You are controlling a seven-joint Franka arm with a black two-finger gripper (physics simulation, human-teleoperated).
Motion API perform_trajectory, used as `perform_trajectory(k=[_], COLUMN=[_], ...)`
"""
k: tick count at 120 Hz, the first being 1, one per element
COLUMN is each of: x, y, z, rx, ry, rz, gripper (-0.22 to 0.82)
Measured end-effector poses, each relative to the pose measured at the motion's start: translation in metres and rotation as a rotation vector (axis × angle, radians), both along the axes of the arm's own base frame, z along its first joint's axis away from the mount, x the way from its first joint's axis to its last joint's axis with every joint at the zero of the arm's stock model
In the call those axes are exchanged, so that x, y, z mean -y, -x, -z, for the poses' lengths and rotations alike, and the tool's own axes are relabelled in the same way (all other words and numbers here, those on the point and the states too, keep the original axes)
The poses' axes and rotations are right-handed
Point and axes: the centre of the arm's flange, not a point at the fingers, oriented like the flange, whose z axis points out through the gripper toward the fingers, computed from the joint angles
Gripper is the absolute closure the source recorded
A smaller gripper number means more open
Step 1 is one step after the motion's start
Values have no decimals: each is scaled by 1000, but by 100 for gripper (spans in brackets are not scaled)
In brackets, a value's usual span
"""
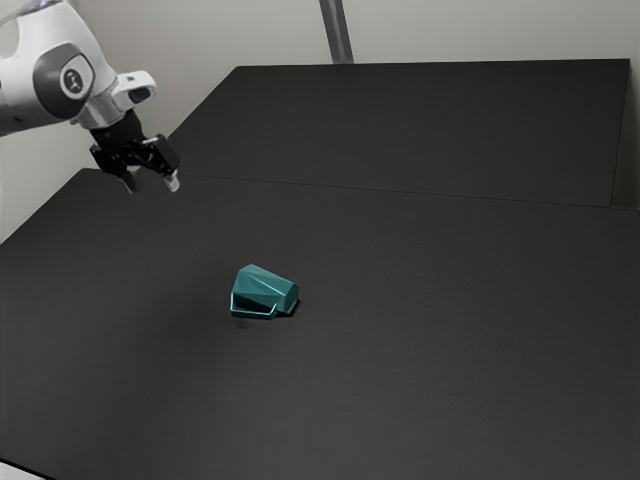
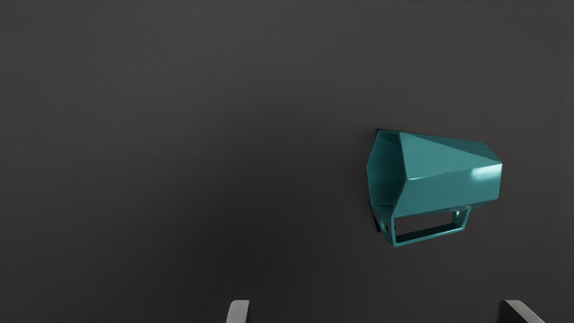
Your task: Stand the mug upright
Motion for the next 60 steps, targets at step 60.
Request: perform_trajectory(k=[60], x=[-17], y=[30], z=[83], rx=[146], ry=[305], rz=[-407], gripper=[0])
